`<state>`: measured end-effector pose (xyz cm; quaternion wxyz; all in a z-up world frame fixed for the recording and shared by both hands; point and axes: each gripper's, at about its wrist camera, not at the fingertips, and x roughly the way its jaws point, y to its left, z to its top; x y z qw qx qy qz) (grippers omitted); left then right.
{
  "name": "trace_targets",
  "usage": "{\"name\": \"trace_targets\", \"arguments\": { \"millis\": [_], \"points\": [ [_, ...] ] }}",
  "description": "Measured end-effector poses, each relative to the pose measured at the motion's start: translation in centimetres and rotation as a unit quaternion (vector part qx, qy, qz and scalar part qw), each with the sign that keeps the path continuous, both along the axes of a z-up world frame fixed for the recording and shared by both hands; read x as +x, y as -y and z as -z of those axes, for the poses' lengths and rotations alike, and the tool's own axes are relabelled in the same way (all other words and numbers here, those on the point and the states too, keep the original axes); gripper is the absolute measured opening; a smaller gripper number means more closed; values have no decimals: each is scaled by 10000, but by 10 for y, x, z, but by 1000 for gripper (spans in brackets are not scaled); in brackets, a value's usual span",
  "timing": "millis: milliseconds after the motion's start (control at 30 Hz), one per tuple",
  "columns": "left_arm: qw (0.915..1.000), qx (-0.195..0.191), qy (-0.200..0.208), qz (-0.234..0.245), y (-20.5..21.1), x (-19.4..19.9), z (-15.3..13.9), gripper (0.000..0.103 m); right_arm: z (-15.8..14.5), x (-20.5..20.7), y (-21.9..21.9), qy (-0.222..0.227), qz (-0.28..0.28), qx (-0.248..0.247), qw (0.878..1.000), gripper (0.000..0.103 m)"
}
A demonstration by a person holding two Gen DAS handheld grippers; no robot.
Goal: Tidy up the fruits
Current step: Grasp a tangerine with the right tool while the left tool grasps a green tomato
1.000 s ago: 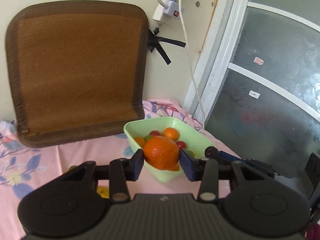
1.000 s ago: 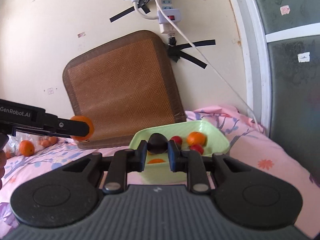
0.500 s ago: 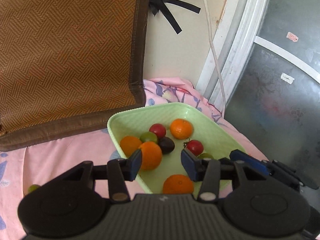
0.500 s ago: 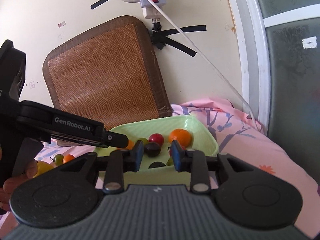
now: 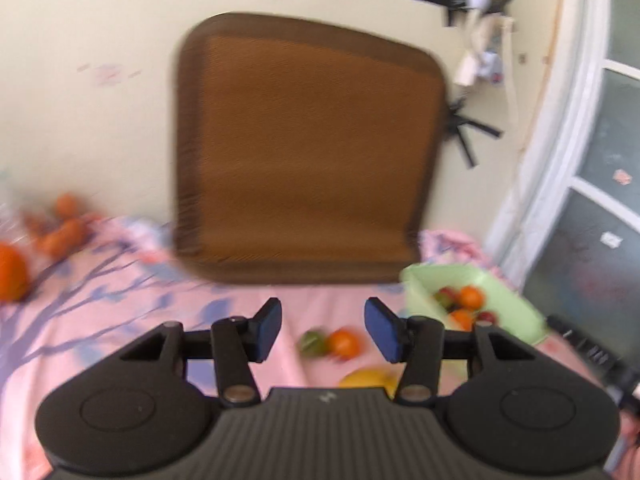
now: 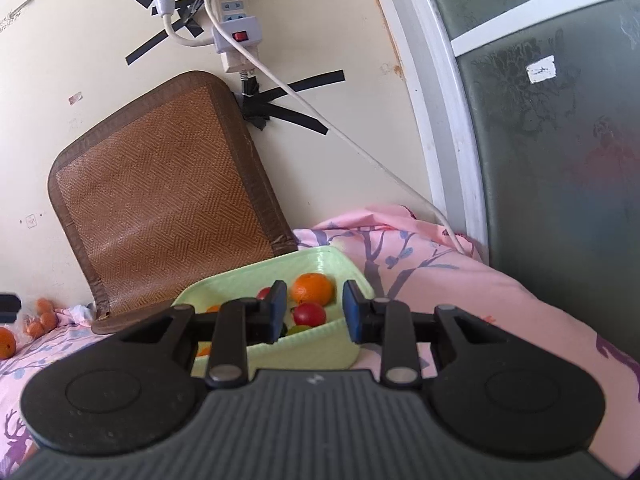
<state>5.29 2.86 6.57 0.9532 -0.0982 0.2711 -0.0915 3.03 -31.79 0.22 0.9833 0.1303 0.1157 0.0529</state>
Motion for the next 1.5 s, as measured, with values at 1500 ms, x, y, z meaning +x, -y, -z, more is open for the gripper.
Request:
{"name": "trace_targets", "arguments": {
  "millis": [1500],
  "points": [
    [9791, -647, -1397, 1328, 0, 122, 54, 47, -25, 122, -159, -2130, -3030, -1387, 9185, 30]
  ]
}}
